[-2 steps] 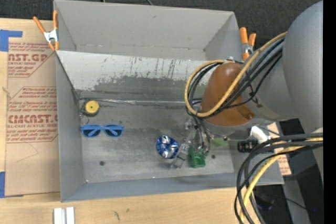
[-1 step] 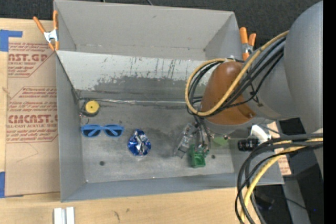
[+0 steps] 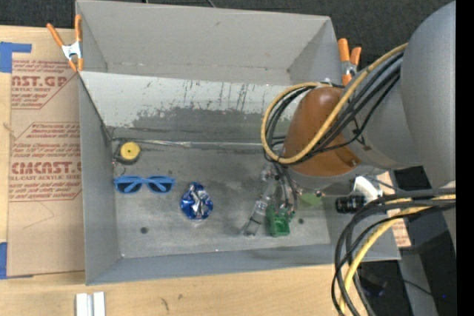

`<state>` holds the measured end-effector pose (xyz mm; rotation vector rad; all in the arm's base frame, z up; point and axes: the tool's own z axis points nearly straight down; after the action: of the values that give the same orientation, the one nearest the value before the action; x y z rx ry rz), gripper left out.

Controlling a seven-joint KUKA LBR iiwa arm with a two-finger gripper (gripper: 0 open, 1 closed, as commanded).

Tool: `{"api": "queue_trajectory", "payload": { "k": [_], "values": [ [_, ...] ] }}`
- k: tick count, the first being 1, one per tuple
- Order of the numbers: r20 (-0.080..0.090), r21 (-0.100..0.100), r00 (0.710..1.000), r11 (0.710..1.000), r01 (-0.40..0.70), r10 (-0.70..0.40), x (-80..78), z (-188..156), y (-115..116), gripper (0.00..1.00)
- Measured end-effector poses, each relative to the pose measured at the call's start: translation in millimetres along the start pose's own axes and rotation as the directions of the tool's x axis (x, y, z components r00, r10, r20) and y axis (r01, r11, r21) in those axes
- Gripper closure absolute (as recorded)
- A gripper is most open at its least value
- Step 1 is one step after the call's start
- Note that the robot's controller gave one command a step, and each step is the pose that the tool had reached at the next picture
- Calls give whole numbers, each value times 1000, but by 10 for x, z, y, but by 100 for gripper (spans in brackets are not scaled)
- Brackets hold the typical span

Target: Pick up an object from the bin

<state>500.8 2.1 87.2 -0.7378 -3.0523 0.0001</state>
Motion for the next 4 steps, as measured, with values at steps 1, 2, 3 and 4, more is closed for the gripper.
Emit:
{"api": "queue_trajectory", "payload": {
  "k": [1,2,3,4],
  "values": [
    [2,2,994,994,111,-111,-51,174,-577,0],
    [1,0,993,993,114,-114,-42,172,-556,100],
    [1,0,994,994,114,-114,-45,171,-555,0],
    [0,1,972,972,235,-235,-451,181,-1053,0]
  ]
}}
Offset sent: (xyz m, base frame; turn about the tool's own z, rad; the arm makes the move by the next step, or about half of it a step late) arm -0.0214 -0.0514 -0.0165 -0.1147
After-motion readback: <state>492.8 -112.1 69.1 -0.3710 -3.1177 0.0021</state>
